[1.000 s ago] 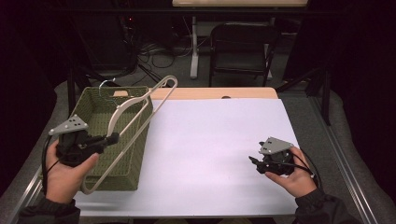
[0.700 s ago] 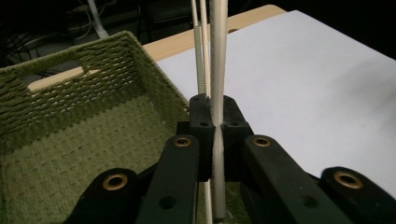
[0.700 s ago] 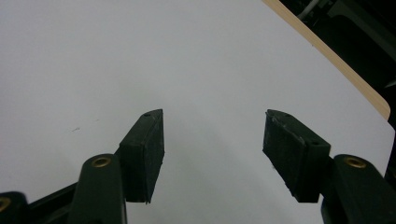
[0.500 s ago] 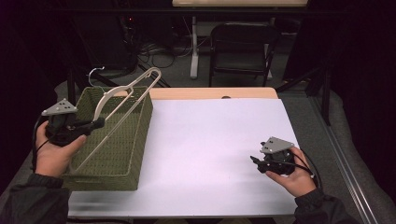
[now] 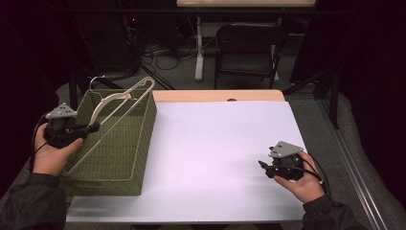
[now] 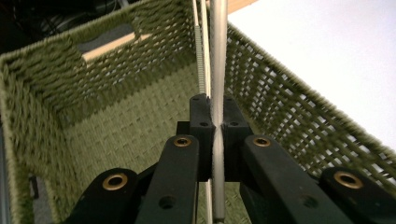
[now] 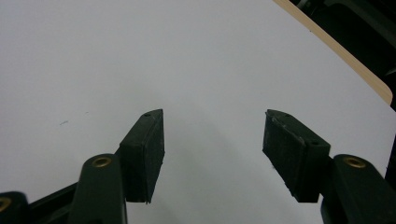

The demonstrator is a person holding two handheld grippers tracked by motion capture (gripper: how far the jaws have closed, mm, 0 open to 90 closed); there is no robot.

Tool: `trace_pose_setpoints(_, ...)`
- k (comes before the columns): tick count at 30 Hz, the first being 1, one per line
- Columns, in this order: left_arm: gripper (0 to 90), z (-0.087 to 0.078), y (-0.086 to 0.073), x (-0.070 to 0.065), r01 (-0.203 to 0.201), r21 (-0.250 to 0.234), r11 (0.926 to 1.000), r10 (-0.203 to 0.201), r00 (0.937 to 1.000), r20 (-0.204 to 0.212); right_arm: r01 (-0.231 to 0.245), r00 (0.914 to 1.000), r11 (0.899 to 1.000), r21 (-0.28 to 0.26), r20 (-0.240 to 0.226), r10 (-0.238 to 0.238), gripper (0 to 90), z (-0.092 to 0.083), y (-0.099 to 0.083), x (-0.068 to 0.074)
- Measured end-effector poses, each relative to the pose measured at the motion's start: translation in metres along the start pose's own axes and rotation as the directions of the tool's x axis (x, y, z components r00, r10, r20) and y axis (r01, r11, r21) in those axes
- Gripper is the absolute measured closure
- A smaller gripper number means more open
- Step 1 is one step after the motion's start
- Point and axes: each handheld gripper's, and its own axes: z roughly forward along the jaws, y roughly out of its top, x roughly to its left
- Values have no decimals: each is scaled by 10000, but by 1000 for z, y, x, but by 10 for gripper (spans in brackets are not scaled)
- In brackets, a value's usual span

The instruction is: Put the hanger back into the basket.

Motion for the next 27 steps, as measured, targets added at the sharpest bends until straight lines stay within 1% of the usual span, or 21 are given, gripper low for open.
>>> trace_pose_setpoints(1, 870, 1, -2, 1, 43, 55, 10000, -43, 10000, -13, 14, 10000, 9999, 145, 54, -15, 386, -1, 0, 0)
trace_pose_setpoints(2, 870, 1, -4, 3, 69, 86, 9999, -68, 10000, -46, 0, 10000, 9999, 133, 70, -1, 386, -1, 0, 0)
trace_pose_setpoints(3, 870, 2, -5, 4, 97, 121, 9999, -96, 9999, -74, -22, 10000, 10000, 7, -20, 22, 386, 0, 0, -1)
trace_pose_setpoints(4, 870, 3, -6, 5, 85, 167, 9998, -84, 9999, -77, -52, 10000, 10000, -44, 16, 52, 386, 1, -1, 0)
trace_pose_setpoints(6, 870, 3, -9, 7, 101, 157, 9998, -100, 9999, -66, -36, 10000, 10000, 14, 20, 36, 386, 1, -1, -1)
trace_pose_setpoints(10, 869, 4, -16, 10, 89, 216, 9997, -83, 9996, -280, -37, 10000, 10000, 29, 50, 37, 386, 2, -1, -1)
trace_pose_setpoints(12, 869, 4, -19, 11, 131, 145, 9998, -126, 9993, -342, -54, 10000, 10000, -15, 11, 54, 386, 2, -2, -1)
trace_pose_setpoints(13, 869, 4, -20, 12, 100, 184, 9998, -95, 9996, -279, -59, 10000, 9999, -97, 69, 60, 386, 2, -2, -1)
trace_pose_setpoints(15, 869, 4, -22, 11, 5, 174, 9998, -1, 9998, -200, -86, 9999, 10000, 8, 63, 86, 386, 2, -2, -1)
trace_pose_setpoints(18, 869, 3, -27, 9, -98, 276, 9996, 103, 9998, -159, -103, 9999, 9999, -29, 94, 104, 387, 1, -2, -2)
trace_pose_setpoints(20, 869, 3, -31, 10, -118, 409, 9991, 123, 9998, -124, -105, 9999, 9999, 17, 45, 105, 386, 0, -3, -3)
trace_pose_setpoints(22, 869, 7, -35, 10, -67, 356, 9993, 69, 10000, -48, -164, 9998, 9999, 18, 104, 164, 387, 1, -3, -2)
trace_pose_setpoints(23, 869, 9, -36, 10, -81, 434, 9990, 83, 10000, -52, -166, 9998, 9999, 39, 87, 165, 386, 1, -4, -3)
trace_pose_setpoints(24, 868, 14, -37, 9, -112, 699, 9975, 120, 9999, -115, -192, 9998, 9998, 34, 82, 192, 386, 2, -4, -3)
trace_pose_setpoints(25, 868, 17, -39, 10, -121, 862, 9962, 137, 9997, -181, -145, 9999, 9999, 45, 65, 144, 386, 2, -3, -3)
trace_pose_setpoints(27, 866, 19, -45, 13, 79, 1001, 9949, -71, 9999, -82, -116, 9999, 9999, -6, 106, 117, 386, 2, -3, -2)
